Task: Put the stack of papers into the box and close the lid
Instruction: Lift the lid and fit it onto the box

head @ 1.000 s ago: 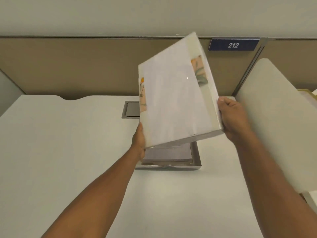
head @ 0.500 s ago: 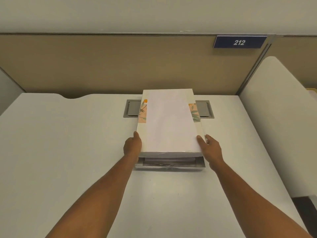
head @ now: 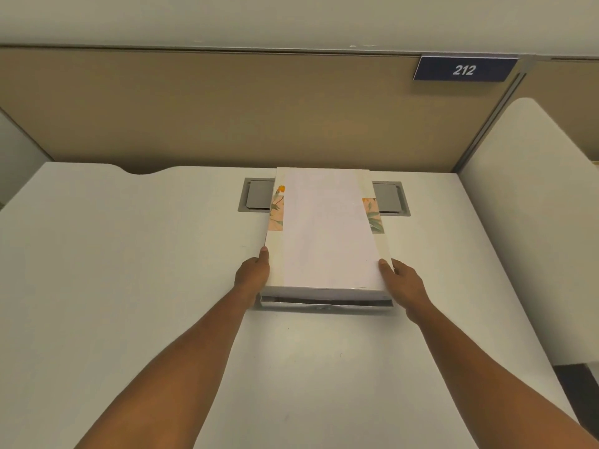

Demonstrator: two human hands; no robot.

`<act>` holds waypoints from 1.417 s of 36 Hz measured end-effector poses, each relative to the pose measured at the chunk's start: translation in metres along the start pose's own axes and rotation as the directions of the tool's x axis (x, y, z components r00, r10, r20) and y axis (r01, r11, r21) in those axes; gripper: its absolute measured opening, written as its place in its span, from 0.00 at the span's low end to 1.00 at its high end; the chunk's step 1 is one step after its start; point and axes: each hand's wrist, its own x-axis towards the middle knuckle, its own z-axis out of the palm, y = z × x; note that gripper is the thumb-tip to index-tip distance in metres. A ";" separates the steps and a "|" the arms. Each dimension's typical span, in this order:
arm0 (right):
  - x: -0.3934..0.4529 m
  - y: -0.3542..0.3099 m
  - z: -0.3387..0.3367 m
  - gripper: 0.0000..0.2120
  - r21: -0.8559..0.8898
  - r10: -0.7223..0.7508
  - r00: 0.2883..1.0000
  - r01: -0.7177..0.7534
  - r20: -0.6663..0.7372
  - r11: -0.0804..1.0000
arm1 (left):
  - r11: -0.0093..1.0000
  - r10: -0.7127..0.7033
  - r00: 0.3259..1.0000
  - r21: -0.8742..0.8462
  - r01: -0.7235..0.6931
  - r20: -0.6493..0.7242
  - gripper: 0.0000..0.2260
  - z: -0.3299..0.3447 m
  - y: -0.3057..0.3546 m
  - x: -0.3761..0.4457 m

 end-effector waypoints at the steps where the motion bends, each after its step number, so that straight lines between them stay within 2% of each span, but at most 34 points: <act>1: -0.001 0.002 -0.001 0.21 0.000 0.004 1.000 -0.004 0.004 1.000 | 1.000 0.009 1.000 -0.006 -0.009 0.001 0.27 -0.001 -0.003 -0.002; 3: -0.006 0.006 -0.001 0.13 -0.011 0.000 1.000 0.000 0.007 1.000 | 1.000 0.020 1.000 -0.010 -0.020 -0.004 0.26 -0.002 -0.007 -0.007; 5: -0.011 0.008 -0.002 0.13 -0.035 -0.021 1.000 0.021 0.009 0.999 | 1.000 0.027 1.000 -0.010 -0.027 -0.008 0.26 -0.003 -0.011 -0.012; 12: -0.024 0.014 -0.004 0.16 -0.071 -0.020 1.000 0.022 0.019 0.997 | 0.998 -0.007 1.000 0.065 0.007 -0.009 0.31 -0.005 -0.022 -0.035; 16: -0.035 0.013 -0.004 0.22 -0.033 0.050 0.999 -0.051 -0.011 0.998 | 0.997 -0.031 1.000 0.071 0.031 0.000 0.31 -0.005 -0.028 -0.048; 20: -0.041 0.011 -0.001 0.25 -0.013 0.068 0.997 -0.069 -0.046 0.998 | 0.996 0.013 1.000 0.084 -0.014 0.004 0.29 -0.007 -0.030 -0.056; 30: -0.034 0.007 -0.004 0.21 -0.056 0.074 0.997 -0.075 -0.032 0.996 | 0.992 -0.027 0.993 -0.121 0.041 0.113 0.25 -0.019 -0.025 -0.059; 34: -0.034 0.013 -0.009 0.19 0.016 0.080 0.997 -0.081 0.013 0.997 | 0.978 -0.037 0.984 -0.195 0.072 0.176 0.25 -0.021 -0.026 -0.061; 40: -0.039 0.013 -0.018 0.10 0.196 0.091 0.989 -0.112 0.113 0.974 | 0.971 -0.068 0.976 -0.212 0.113 0.207 0.28 -0.027 -0.024 -0.062; 43: -0.042 0.013 -0.017 0.08 0.263 0.096 0.991 -0.118 0.094 0.958 | 0.955 -0.077 0.972 -0.263 0.136 0.220 0.29 -0.029 -0.028 -0.063; 45: -0.045 0.013 -0.015 0.10 0.289 0.100 0.993 -0.115 0.066 0.950 | 0.949 -0.070 0.975 -0.287 0.130 0.212 0.27 -0.028 -0.033 -0.063; 47: -0.048 0.015 -0.012 0.13 0.285 0.097 0.994 -0.105 0.043 0.953 | 0.954 -0.054 0.981 -0.280 0.106 0.188 0.25 -0.026 -0.037 -0.063; 51: -0.048 0.020 -0.004 0.13 0.254 0.121 0.992 -0.123 0.025 0.959 | 0.953 -0.049 0.990 -0.290 0.086 0.132 0.22 -0.022 -0.043 -0.066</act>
